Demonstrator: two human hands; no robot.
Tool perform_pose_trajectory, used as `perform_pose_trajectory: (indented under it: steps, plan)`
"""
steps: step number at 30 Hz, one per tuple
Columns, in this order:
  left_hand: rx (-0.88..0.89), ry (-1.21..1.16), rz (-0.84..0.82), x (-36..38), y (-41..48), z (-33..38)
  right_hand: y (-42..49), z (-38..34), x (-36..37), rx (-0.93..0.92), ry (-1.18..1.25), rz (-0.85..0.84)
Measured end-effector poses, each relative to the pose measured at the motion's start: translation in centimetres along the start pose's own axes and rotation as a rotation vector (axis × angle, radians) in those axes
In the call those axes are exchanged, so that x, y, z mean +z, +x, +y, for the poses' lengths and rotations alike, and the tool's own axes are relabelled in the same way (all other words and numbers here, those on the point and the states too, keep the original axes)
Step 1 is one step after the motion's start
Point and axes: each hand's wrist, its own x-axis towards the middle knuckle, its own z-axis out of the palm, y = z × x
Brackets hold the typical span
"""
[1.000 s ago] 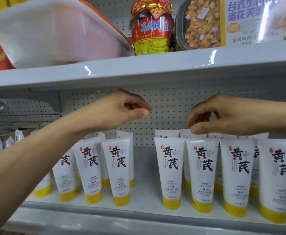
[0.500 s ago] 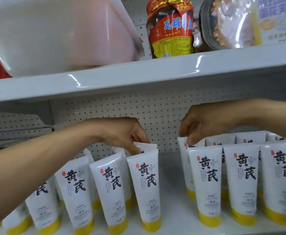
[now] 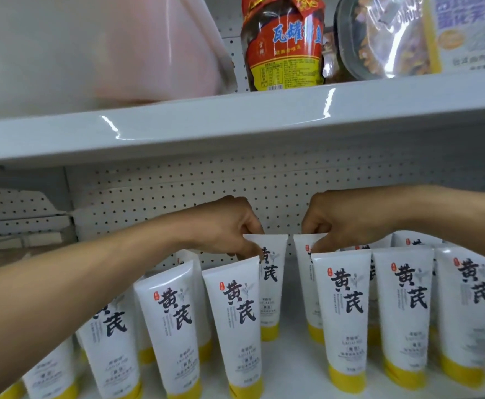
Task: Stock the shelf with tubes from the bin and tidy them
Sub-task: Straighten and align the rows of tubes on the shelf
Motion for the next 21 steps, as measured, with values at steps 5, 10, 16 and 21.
perform_pose_trajectory:
  steps: [5,10,16,21]
  plan:
    - [0.023,-0.069,-0.013,0.3,-0.2,0.6,-0.2,0.1,0.2,-0.008,0.03,0.036]
    - [0.029,-0.075,-0.021,0.1,-0.5,1.0,-0.1,0.1,0.2,-0.003,0.037,0.019]
    - [0.022,-0.107,-0.052,-0.1,-0.7,1.4,-0.3,0.0,0.2,0.0,0.046,0.023]
    - [0.004,-0.104,-0.06,-0.2,-0.7,1.5,-0.6,0.0,0.1,-0.016,0.064,0.018]
